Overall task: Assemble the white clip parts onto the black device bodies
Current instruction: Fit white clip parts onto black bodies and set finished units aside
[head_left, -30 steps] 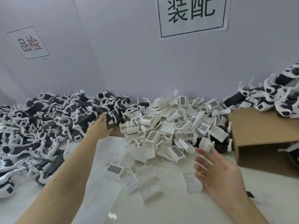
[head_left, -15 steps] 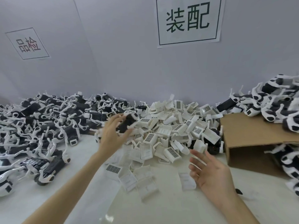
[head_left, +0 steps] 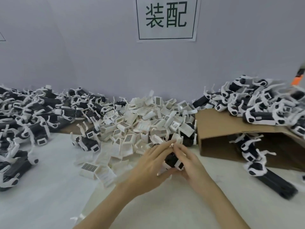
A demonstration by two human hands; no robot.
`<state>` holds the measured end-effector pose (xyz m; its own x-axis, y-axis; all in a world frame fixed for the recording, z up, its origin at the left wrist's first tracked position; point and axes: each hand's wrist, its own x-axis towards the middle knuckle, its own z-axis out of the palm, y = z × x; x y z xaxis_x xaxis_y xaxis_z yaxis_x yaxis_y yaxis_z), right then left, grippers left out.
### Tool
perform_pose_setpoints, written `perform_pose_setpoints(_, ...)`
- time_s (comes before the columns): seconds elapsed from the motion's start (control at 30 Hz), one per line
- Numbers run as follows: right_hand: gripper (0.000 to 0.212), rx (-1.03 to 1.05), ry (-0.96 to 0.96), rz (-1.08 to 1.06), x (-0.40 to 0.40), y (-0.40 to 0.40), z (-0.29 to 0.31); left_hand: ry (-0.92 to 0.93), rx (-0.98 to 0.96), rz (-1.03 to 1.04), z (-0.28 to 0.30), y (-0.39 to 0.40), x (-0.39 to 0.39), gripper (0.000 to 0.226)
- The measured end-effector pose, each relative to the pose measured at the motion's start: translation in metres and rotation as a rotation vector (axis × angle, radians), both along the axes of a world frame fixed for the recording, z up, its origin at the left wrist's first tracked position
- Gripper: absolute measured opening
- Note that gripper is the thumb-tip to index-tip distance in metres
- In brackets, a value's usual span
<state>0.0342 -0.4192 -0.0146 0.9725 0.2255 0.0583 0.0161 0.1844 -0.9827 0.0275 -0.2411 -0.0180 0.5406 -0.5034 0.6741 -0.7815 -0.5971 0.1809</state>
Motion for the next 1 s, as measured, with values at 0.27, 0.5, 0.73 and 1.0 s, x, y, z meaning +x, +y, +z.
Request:
perform_pose_setpoints(0.27, 0.023, -0.047, -0.016, -0.203, 0.0, 0.007, 0.001, -0.045, 0.047, 0.099, -0.006, 0.035, 0.009, 0.072)
perform_pose_setpoints(0.5, 0.027, 0.034, 0.064, -0.116, -0.002, 0.004, 0.032, 0.542, -0.603, -0.014, 0.007, 0.044, 0.005, 0.086)
perform_pose_setpoints(0.73, 0.069, 0.208, 0.249, 0.123, -0.013, 0.002, 0.041, 0.934, -0.982, -0.059, 0.007, 0.028, 0.0, 0.075)
perform_pose_setpoints(1.0, 0.063, 0.286, 0.16, 0.096, -0.016, -0.003, 0.007, 0.973, -1.006, 0.049, 0.007, 0.019, -0.006, 0.071)
